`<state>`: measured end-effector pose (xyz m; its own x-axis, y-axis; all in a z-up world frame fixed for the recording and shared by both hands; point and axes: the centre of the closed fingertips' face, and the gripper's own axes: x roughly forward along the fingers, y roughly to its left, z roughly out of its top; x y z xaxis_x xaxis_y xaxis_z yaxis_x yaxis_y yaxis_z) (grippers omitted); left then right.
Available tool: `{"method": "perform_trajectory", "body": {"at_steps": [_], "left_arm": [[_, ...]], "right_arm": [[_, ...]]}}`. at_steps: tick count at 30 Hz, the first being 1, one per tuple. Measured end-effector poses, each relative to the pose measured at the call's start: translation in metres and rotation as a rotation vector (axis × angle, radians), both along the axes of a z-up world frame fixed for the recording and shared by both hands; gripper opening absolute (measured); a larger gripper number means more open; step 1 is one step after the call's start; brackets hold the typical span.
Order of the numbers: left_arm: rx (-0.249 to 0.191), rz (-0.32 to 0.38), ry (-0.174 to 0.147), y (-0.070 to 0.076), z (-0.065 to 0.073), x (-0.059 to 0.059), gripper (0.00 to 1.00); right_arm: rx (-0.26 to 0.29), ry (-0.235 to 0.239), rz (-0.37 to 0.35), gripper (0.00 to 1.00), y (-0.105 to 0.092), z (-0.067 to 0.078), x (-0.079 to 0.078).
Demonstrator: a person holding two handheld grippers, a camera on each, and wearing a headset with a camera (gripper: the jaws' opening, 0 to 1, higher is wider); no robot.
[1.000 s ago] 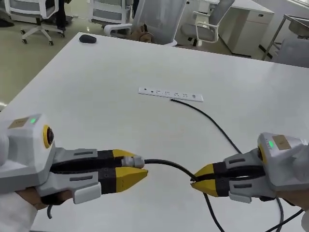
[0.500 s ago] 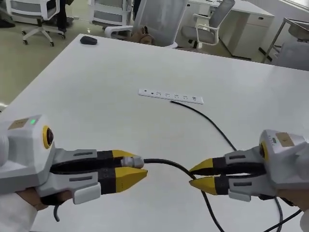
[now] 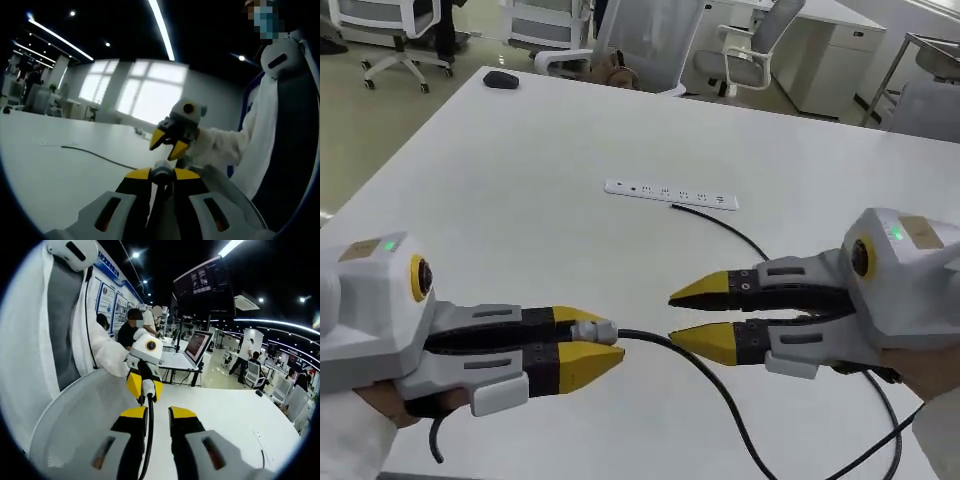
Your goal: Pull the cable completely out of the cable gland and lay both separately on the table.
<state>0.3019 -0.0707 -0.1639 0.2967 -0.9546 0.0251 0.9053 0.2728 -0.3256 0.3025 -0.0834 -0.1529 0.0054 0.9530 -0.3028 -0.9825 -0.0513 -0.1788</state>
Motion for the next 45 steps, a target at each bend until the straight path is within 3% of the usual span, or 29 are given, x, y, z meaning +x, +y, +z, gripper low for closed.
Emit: {"method": "perform_trajectory", "body": {"at_steps": [6, 13, 29, 36, 45], "left_arm": [[-0.002, -0.003, -0.005, 0.000, 0.001, -0.001, 0.17], [-0.004, -0.004, -0.008, 0.000, 0.002, -0.001, 0.17], [0.010, 0.003, -0.005, 0.001, -0.002, -0.001, 0.17], [-0.003, 0.013, 0.000, 0.003, -0.001, 0.001, 0.17], [-0.006, 0.012, 0.004, 0.003, -0.001, 0.001, 0.17]], "right_arm": [[-0.035, -0.027, 0.049, 0.13, 0.014, -0.007, -0.004], [-0.071, -0.030, 0.065, 0.06, 0.015, -0.020, -0.004], [-0.042, -0.010, 0.062, 0.04, 0.016, -0.030, -0.005], [-0.054, -0.007, 0.027, 0.04, 0.005, -0.037, -0.001], [-0.124, 0.008, -0.028, 0.04, -0.021, -0.059, 0.006]]}}
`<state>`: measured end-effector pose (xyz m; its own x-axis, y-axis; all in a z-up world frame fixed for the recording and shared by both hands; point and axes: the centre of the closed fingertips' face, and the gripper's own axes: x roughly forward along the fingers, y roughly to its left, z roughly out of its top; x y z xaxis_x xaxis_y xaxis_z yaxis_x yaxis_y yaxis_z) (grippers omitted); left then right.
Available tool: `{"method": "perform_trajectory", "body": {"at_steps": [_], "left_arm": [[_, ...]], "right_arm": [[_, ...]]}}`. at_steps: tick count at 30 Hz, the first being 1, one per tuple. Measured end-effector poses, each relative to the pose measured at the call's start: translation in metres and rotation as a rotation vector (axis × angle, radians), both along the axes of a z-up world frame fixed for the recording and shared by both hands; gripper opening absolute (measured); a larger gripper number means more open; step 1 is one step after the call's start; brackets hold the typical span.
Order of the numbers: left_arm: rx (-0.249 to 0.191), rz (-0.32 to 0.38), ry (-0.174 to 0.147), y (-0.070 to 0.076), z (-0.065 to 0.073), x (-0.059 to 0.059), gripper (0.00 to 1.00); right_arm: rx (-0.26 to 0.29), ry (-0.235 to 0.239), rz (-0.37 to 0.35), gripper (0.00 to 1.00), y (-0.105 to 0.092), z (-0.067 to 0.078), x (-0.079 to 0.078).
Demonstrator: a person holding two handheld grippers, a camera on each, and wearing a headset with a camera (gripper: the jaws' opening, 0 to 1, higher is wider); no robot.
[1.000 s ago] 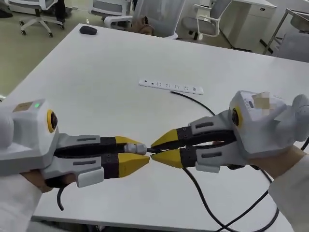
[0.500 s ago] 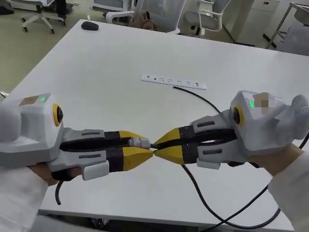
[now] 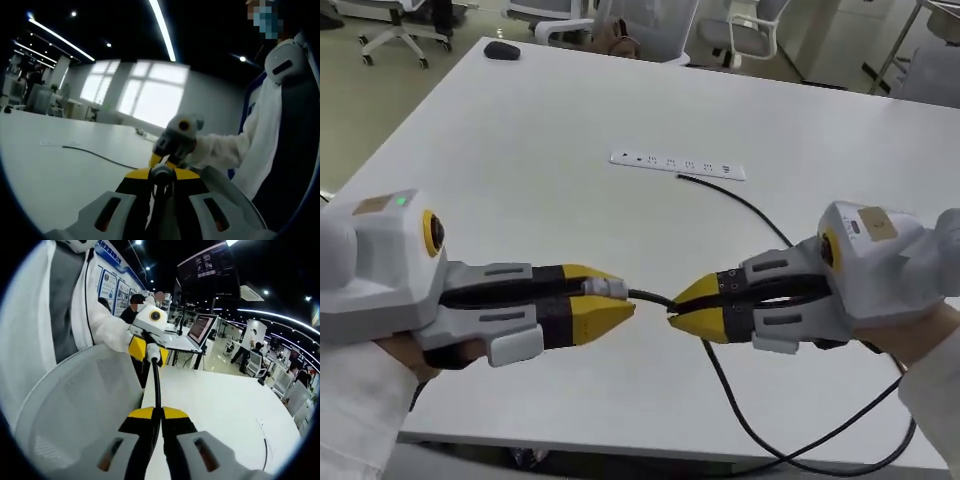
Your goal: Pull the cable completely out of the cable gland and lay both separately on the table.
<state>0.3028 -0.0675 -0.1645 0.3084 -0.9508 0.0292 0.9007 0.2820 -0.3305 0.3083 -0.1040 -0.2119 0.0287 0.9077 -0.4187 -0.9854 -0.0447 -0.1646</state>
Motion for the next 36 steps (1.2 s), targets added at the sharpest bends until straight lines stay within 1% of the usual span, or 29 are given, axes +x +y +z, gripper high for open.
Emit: {"method": "perform_trajectory", "body": {"at_steps": [3, 8, 18, 28, 29, 30, 33, 35, 36], "left_arm": [[0.000, 0.000, 0.002, 0.000, 0.000, 0.000, 0.17], [-0.003, 0.007, 0.003, 0.001, 0.000, 0.001, 0.17], [-0.006, 0.010, 0.007, 0.002, 0.000, 0.003, 0.17], [-0.009, 0.020, 0.005, 0.003, 0.001, 0.004, 0.17], [-0.010, 0.020, 0.006, 0.003, 0.001, 0.005, 0.17], [-0.010, 0.021, 0.007, 0.004, 0.000, 0.005, 0.17], [-0.014, 0.023, 0.007, 0.004, 0.001, 0.005, 0.17], [-0.014, 0.023, 0.007, 0.004, 0.001, 0.005, 0.17], [-0.011, 0.023, 0.007, 0.004, 0.000, 0.005, 0.17]], "right_arm": [[-0.001, 0.011, -0.019, 0.04, -0.006, -0.004, 0.002], [-0.010, 0.022, -0.037, 0.04, -0.011, -0.009, 0.005], [-0.016, 0.034, -0.051, 0.04, -0.015, -0.013, 0.006], [-0.027, 0.035, -0.062, 0.04, -0.013, -0.013, 0.008], [-0.027, 0.059, -0.078, 0.04, -0.014, -0.013, 0.009], [-0.028, 0.072, -0.087, 0.04, -0.014, -0.013, 0.010], [-0.021, 0.059, -0.092, 0.04, -0.013, -0.012, 0.011], [-0.012, 0.060, -0.094, 0.05, -0.011, -0.008, 0.010], [0.003, 0.054, -0.091, 0.05, -0.009, -0.002, 0.009]]}}
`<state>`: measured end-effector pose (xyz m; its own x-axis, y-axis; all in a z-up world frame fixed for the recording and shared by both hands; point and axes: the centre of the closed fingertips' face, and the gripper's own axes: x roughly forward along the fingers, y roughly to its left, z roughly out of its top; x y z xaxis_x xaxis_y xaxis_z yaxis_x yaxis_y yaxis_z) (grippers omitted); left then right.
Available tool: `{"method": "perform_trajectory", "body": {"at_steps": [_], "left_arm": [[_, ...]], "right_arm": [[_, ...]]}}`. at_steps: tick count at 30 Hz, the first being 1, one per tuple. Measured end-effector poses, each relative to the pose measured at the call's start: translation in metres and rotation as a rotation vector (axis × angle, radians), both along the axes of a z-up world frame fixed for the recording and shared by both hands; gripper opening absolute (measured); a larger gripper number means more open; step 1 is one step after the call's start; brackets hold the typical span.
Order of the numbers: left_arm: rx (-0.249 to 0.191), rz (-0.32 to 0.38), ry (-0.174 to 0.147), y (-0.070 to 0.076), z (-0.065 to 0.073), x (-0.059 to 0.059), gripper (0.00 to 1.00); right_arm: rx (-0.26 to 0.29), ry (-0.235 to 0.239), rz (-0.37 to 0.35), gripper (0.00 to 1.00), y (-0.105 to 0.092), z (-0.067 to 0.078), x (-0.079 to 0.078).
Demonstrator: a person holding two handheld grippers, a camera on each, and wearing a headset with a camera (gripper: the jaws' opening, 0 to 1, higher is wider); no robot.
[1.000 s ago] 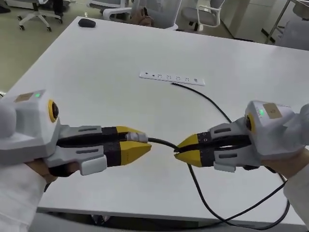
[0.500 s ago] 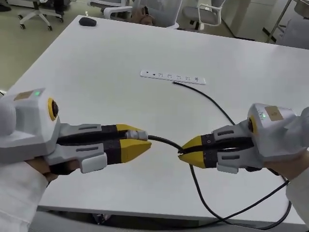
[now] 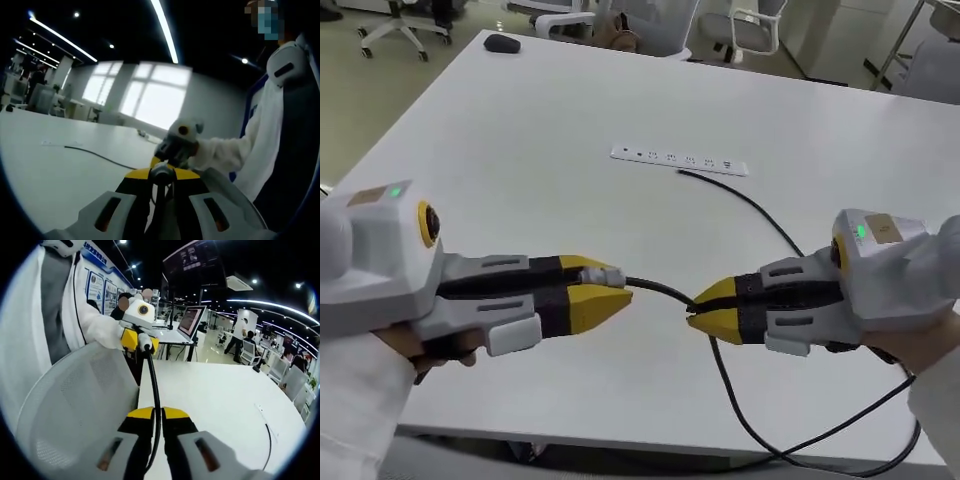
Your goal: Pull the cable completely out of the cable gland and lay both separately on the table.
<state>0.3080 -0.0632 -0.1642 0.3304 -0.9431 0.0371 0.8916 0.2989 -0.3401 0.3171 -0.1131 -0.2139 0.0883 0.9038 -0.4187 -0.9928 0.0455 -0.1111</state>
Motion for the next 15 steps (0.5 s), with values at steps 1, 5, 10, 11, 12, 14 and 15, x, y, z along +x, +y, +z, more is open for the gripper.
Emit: {"method": "perform_trajectory", "body": {"at_steps": [1, 5, 10, 11, 12, 14, 15], "left_arm": [[0.002, -0.002, 0.000, 0.000, 0.000, 0.000, 0.17], [0.005, -0.012, -0.001, -0.002, -0.001, -0.003, 0.17], [0.010, -0.022, -0.001, -0.005, -0.001, -0.005, 0.17], [0.007, -0.024, -0.004, -0.005, -0.001, -0.005, 0.17], [0.005, -0.028, -0.006, -0.006, 0.000, -0.006, 0.17], [0.004, -0.034, -0.010, -0.007, 0.001, -0.007, 0.17], [0.005, -0.038, -0.013, -0.008, 0.001, -0.008, 0.17]], "right_arm": [[0.020, -0.002, 0.003, 0.07, 0.002, 0.008, -0.001], [0.086, -0.009, 0.022, 0.12, 0.015, 0.034, -0.006], [0.099, -0.045, 0.078, 0.20, 0.037, 0.049, -0.022], [0.090, -0.055, 0.084, 0.20, 0.039, 0.047, -0.023], [0.080, -0.060, 0.085, 0.19, 0.040, 0.046, -0.023], [0.062, -0.057, 0.080, 0.19, 0.043, 0.040, -0.023], [0.055, -0.055, 0.060, 0.18, 0.043, 0.037, -0.021]]}}
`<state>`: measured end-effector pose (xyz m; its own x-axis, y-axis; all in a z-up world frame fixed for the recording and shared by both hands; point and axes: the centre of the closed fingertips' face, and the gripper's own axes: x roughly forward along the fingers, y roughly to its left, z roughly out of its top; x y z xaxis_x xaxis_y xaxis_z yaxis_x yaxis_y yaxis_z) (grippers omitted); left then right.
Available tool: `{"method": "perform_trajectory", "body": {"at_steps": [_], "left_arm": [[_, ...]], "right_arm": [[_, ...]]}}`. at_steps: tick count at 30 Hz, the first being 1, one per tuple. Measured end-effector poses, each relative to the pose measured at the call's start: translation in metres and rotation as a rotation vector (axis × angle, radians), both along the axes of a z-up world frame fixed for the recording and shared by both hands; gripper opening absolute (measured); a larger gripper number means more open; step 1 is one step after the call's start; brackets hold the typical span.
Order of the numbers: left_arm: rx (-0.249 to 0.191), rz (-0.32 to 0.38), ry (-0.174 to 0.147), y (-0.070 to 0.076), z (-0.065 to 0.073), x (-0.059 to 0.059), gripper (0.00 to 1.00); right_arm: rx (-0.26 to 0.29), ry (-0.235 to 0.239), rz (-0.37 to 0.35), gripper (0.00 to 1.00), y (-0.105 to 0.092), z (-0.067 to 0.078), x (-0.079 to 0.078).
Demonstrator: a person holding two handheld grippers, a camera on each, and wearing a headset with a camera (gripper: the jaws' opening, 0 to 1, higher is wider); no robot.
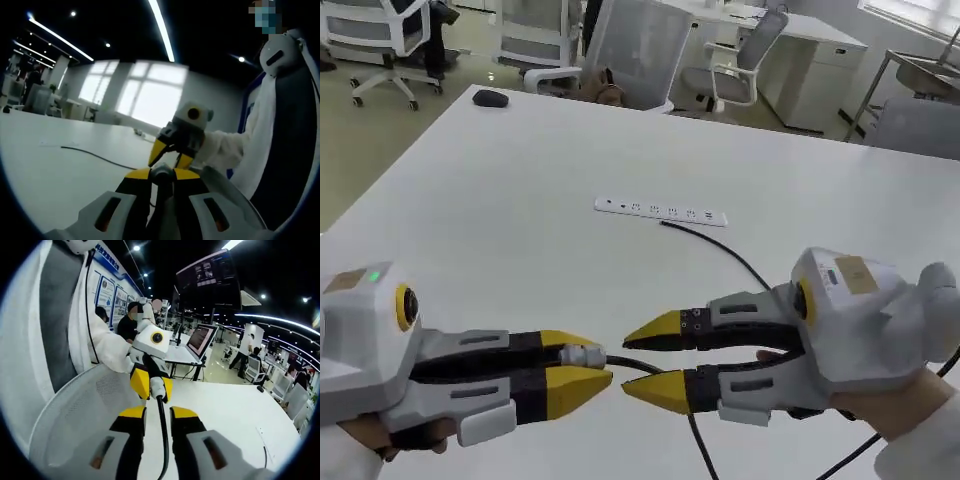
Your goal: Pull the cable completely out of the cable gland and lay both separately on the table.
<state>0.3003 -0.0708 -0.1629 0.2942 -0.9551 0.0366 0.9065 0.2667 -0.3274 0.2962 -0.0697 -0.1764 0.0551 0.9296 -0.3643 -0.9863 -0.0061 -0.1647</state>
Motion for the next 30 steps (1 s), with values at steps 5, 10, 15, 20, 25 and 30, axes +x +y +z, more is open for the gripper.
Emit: {"method": "perform_trajectory", "body": {"at_steps": [5, 10, 15, 20, 25, 30], "left_arm": [[-0.003, -0.011, -0.005, -0.003, 0.001, -0.002, 0.17], [0.001, -0.045, -0.006, -0.008, 0.001, -0.006, 0.17], [0.019, -0.047, 0.003, -0.009, -0.003, -0.005, 0.17], [0.013, -0.030, 0.022, -0.004, -0.004, 0.002, 0.17], [-0.004, -0.026, 0.041, -0.003, -0.004, 0.005, 0.17], [-0.049, 0.017, 0.041, 0.006, 0.003, 0.015, 0.17]], "right_arm": [[-0.022, -0.008, -0.040, 0.14, -0.002, -0.009, -0.001], [0.004, -0.007, -0.074, 0.05, -0.006, -0.007, 0.000], [-0.014, -0.003, -0.057, 0.04, -0.006, -0.014, 0.000], [-0.005, 0.008, -0.063, 0.04, -0.005, -0.014, 0.004], [-0.026, -0.022, -0.060, 0.04, -0.014, -0.011, 0.010], [0.003, -0.025, -0.092, 0.03, -0.026, -0.006, 0.019]]}}
